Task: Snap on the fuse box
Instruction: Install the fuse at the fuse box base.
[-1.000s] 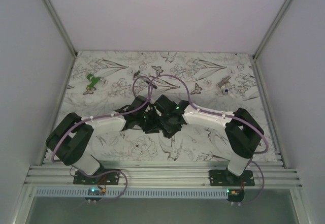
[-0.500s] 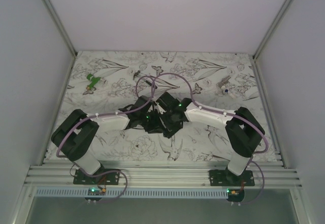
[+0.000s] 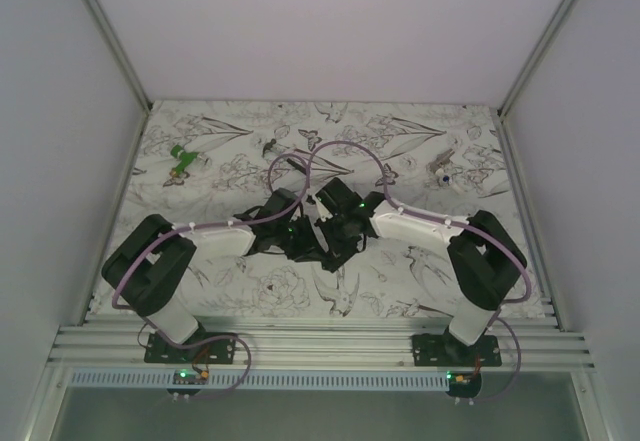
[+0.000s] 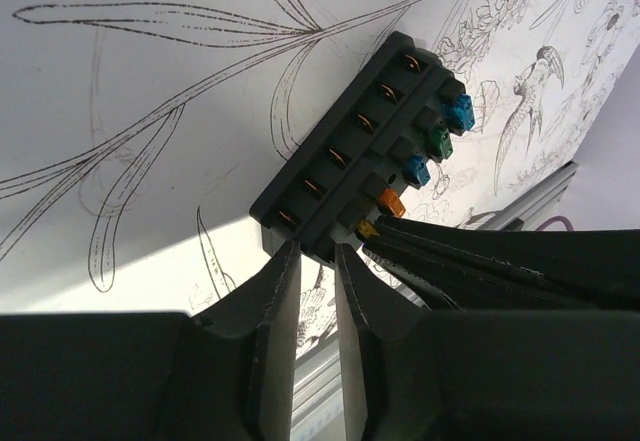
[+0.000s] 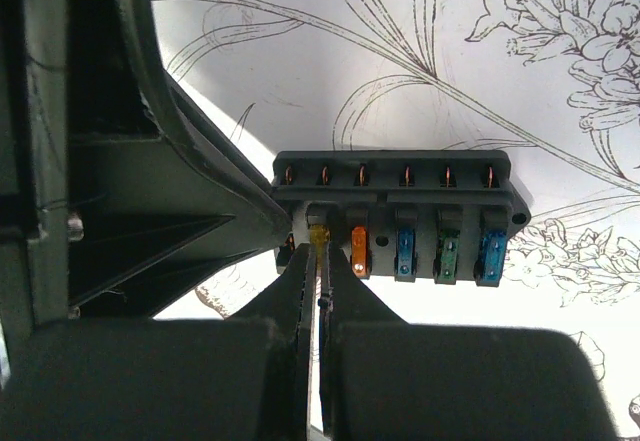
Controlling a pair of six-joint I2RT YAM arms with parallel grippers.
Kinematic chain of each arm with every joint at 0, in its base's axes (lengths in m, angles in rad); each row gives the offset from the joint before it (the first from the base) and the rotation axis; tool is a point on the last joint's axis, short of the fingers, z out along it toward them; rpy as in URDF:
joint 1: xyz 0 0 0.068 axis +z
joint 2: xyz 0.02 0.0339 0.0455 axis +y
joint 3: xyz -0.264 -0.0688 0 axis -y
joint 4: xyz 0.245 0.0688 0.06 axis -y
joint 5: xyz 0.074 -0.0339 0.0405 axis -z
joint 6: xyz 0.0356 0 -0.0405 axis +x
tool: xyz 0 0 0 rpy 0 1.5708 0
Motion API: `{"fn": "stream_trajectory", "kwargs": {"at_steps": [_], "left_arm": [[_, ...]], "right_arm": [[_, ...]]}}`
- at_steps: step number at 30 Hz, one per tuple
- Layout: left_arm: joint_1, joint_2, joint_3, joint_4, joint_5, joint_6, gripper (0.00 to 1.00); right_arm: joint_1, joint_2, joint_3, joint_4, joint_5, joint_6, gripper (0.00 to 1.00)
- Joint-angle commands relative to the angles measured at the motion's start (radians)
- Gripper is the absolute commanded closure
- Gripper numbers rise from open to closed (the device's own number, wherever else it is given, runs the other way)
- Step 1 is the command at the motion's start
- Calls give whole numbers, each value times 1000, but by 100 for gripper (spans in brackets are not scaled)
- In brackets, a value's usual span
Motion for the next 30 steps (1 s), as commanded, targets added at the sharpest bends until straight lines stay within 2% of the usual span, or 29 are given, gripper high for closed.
{"fn": "stream_trajectory", "kwargs": {"at_steps": [1, 12, 22, 27, 30], "left_arm": [[-11, 61, -60, -62, -46, -8, 79], [-6, 63, -80, -131, -80, -10, 82], [5, 66, -70, -149, -73, -5, 83], [4, 27, -78, -148, -66, -15, 83], [-3, -16, -90, -147, -74, -27, 83]], "right_arm": [[-21, 131, -139, -49, 83, -5, 100], [-34, 95, -158, -117, 134, -31, 100], [-9, 151, -119, -144, 152, -47, 100], [5, 81, -54, -62, 60, -61, 100], [13, 59, 11, -38, 32, -84, 96]]}}
